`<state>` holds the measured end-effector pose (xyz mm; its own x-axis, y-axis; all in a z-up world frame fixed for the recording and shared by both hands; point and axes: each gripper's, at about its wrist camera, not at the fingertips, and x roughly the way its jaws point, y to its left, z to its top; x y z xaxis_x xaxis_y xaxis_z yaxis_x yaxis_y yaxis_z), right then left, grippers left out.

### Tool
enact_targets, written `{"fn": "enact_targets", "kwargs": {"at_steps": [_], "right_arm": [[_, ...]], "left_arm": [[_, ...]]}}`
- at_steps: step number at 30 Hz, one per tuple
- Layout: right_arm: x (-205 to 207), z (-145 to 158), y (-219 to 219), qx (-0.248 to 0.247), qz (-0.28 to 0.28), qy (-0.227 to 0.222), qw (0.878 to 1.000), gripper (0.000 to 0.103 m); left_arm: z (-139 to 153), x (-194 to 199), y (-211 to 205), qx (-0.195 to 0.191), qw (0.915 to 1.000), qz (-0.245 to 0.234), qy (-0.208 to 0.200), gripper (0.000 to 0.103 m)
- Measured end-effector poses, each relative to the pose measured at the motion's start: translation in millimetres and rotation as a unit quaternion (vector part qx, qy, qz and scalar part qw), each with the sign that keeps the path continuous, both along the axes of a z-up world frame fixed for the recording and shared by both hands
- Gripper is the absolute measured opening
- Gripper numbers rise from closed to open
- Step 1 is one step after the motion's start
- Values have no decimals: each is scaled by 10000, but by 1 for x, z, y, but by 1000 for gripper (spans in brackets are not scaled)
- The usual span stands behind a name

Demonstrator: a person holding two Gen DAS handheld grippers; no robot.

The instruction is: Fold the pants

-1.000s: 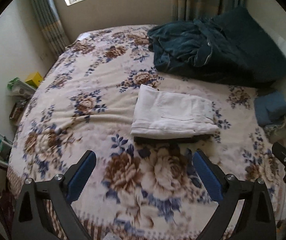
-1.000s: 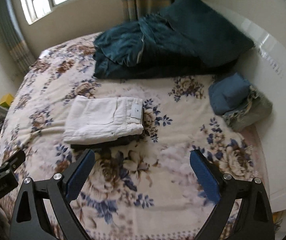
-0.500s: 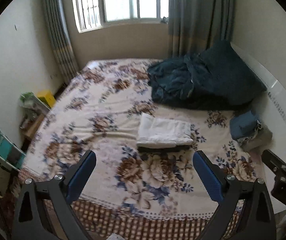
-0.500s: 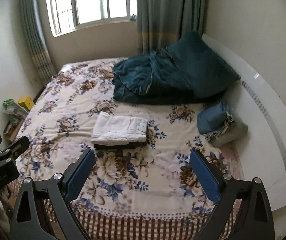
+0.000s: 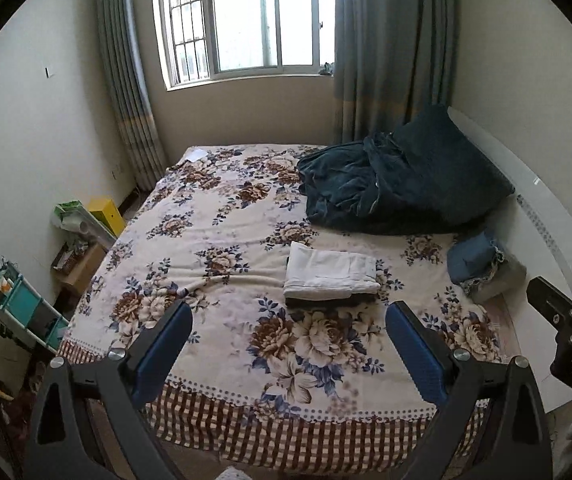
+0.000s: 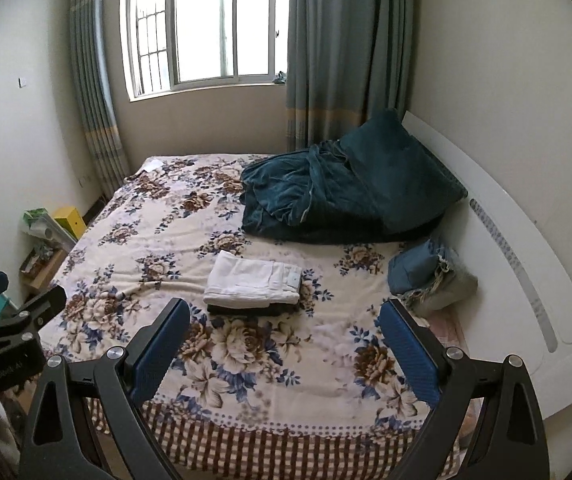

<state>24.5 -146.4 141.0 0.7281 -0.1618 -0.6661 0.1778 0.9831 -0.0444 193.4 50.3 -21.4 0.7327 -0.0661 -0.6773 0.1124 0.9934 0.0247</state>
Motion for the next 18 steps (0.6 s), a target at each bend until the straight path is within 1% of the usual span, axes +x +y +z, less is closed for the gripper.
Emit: {"fn": "enact_targets", "kwargs": {"at_steps": [7, 9, 12, 18], "right_arm": [[-11, 5, 5, 53, -10, 33, 10000, 98], [-10, 5, 2, 66, -35, 30, 10000, 98], [-1, 0, -7, 127, -71, 3, 9999, 101], [23, -13, -19, 75, -231, -19, 9997, 101]], "left_arm": [[2, -11, -1, 11, 10000, -30, -38, 99], [2, -12, -1, -6, 10000, -42, -10, 103], [1, -8, -1, -12, 10000, -47, -22, 103], [-10, 16, -6, 74, 9999, 54, -49, 103]]}}
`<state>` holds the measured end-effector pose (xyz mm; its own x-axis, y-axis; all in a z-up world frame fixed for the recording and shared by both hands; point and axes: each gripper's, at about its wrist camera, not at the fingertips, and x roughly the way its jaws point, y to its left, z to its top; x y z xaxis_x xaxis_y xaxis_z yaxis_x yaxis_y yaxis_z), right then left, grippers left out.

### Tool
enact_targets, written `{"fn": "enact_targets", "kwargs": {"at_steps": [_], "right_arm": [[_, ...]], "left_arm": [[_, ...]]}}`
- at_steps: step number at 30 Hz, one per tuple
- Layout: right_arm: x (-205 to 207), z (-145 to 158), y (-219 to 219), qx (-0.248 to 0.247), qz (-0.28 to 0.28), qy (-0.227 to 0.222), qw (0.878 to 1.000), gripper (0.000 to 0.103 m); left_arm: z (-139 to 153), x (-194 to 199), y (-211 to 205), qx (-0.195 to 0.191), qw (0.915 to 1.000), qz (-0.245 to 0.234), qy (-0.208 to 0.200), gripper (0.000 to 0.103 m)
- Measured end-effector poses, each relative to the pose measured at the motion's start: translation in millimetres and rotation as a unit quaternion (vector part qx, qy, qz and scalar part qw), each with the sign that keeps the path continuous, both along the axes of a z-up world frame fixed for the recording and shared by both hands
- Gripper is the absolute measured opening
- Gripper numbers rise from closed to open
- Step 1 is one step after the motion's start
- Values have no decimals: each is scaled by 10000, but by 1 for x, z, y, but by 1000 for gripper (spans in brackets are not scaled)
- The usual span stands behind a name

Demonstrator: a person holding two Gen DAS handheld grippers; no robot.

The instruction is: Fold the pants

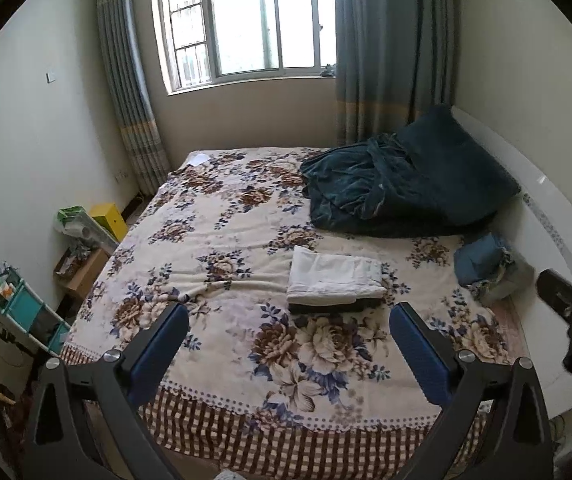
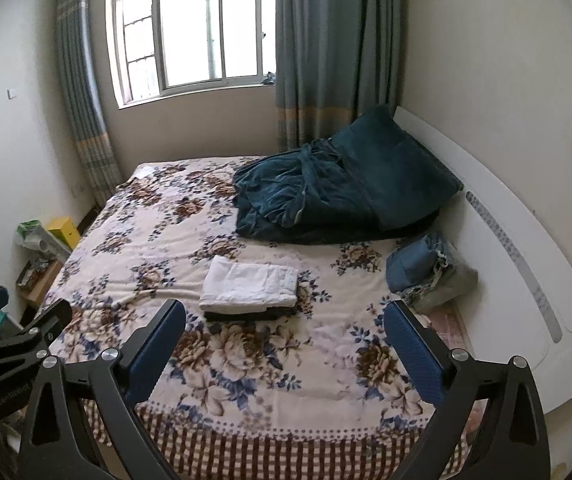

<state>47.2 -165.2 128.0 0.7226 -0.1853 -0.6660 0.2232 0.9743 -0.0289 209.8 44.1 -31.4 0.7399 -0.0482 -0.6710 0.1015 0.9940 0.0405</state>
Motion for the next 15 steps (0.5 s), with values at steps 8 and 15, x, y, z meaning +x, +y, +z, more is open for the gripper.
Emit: {"fn": "enact_targets", "kwargs": {"at_steps": [8, 15], "right_arm": [[45, -27, -17, -54, -218, 98, 9997, 102], [81, -61, -25, -51, -308, 322, 9990, 102]], "left_arm": [[-24, 44, -16, 60, 9995, 50, 297, 103], [-46, 69, -25, 176, 9988, 71, 458, 103]]}}
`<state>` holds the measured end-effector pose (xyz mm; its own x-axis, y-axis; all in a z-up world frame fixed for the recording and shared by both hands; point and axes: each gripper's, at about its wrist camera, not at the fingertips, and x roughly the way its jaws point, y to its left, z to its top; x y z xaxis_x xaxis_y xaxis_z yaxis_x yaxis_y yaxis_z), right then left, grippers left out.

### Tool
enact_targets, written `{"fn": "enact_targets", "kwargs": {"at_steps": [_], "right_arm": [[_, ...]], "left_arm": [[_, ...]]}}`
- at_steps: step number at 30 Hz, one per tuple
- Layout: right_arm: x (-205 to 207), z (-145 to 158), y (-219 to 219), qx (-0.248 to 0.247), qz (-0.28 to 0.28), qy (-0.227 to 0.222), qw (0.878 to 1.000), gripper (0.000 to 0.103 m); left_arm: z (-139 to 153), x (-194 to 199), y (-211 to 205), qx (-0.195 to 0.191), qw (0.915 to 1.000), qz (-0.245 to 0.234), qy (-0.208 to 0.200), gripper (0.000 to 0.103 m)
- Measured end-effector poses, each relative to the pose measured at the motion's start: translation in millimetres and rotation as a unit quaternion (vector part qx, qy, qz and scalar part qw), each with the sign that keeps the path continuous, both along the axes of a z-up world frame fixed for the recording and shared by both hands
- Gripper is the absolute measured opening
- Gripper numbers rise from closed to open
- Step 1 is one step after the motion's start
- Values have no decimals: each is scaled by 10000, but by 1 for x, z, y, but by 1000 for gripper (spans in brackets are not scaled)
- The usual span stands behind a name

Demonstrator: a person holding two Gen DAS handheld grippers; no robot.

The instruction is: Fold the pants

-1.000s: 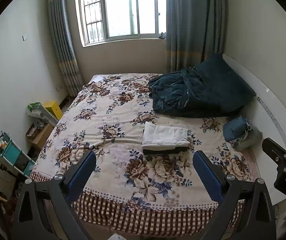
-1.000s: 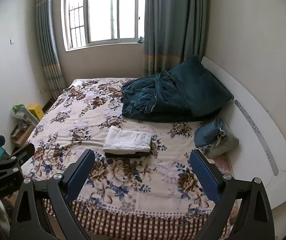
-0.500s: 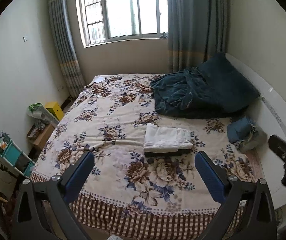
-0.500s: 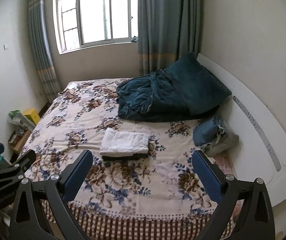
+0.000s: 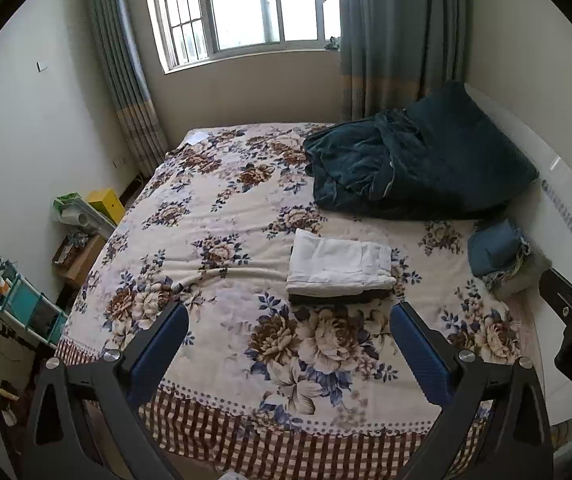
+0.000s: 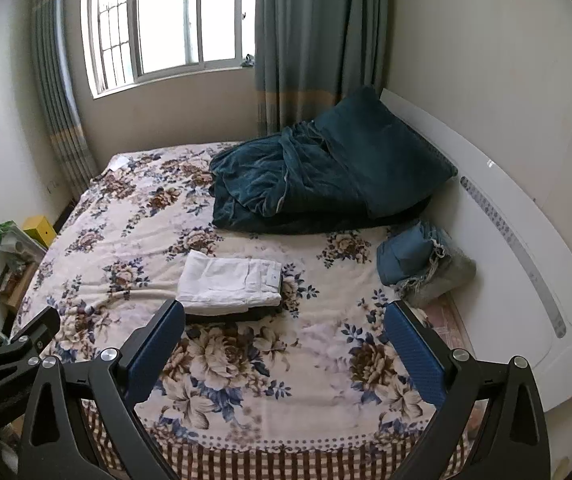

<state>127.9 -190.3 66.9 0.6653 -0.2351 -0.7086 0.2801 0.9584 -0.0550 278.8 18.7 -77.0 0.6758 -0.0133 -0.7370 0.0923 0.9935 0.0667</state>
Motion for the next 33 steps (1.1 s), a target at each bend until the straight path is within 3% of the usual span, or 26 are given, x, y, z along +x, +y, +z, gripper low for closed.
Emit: {"fn": "enact_targets", "kwargs": {"at_steps": [10, 33], "right_arm": [[20, -21, -8, 34, -53, 112, 9999, 102], [20, -27, -6, 19, 2, 65, 10000, 102]], "left_arm": [[-6, 11, -6, 36, 10000, 3, -32, 103], [-3, 17, -7, -39, 9998, 71, -180, 103]]}}
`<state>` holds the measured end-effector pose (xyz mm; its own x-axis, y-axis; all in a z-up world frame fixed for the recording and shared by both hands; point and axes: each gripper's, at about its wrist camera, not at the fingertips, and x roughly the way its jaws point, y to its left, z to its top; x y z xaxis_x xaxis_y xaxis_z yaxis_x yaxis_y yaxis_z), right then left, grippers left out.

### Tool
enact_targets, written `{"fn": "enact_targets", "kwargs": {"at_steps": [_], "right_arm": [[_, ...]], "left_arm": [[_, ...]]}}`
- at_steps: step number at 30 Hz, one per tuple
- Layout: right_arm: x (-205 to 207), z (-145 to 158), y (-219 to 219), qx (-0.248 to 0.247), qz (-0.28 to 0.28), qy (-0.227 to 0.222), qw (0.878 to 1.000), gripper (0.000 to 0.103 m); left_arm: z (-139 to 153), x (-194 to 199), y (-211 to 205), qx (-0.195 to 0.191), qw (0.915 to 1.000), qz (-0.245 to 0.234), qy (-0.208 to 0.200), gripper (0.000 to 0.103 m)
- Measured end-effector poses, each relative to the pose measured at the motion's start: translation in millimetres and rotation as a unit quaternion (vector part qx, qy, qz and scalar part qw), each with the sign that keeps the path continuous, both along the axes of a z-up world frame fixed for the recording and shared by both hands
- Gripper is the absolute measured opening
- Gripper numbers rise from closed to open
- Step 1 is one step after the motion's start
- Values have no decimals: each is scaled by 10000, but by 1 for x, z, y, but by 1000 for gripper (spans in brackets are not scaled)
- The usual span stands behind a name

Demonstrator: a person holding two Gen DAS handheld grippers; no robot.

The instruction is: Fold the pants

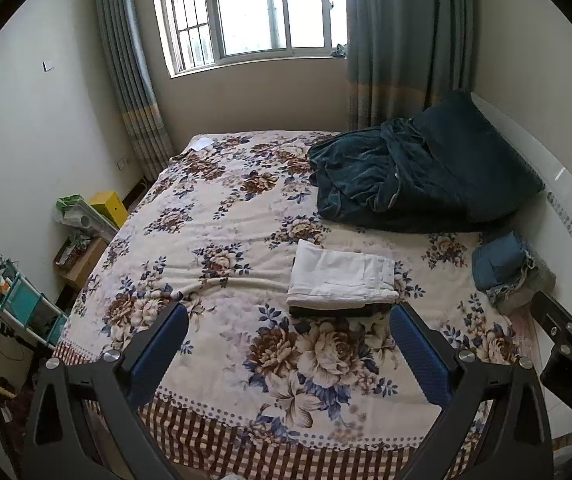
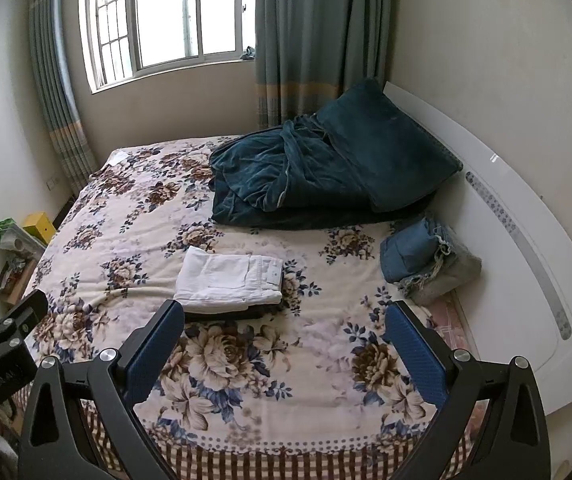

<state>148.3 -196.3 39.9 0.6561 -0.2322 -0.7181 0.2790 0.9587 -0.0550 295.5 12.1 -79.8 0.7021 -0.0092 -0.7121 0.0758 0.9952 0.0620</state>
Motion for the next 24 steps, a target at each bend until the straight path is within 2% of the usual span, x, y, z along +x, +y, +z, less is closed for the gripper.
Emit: {"fn": "enact_targets", "kwargs": {"at_steps": [24], "right_arm": [[-2, 16, 5, 66, 169, -131, 9997, 103]], "left_arm": [[16, -10, -10, -19, 9998, -71, -173, 103]]}}
